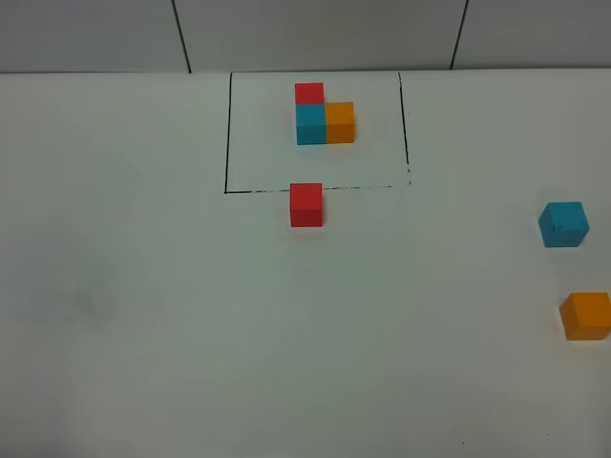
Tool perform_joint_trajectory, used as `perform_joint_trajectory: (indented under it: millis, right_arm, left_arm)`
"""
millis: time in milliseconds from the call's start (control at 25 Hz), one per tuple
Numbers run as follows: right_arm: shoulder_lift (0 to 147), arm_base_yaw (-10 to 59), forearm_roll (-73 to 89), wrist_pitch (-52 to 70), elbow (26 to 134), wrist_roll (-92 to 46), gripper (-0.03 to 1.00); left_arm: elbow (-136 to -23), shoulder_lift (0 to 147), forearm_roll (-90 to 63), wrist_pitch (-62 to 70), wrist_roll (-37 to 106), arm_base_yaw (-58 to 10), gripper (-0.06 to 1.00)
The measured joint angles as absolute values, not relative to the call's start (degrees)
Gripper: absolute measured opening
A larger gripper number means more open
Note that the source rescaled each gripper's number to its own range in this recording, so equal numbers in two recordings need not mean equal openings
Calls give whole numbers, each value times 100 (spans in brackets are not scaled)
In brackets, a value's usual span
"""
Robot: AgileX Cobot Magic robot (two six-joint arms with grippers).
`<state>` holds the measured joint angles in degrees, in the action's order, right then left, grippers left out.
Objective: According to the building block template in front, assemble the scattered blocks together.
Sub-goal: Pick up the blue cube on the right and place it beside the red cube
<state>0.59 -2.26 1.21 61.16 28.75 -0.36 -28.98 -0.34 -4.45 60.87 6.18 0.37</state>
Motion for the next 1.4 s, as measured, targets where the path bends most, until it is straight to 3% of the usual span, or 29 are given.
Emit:
perform_joint_trajectory:
  millis: [1120,1320,1400]
  right_arm:
    - [105,-226,131,6116,2875,62,65]
    - [1198,-226,131,6204,2987,165,66]
    - [2013,-226,131,6132,3116,147,71]
  left_arm:
    - [-2898,-34,-445,6087,618,37,79]
    - [-2898,-34,-445,6087,618,37,79]
    - [-2898,-34,-445,6087,618,37,79]
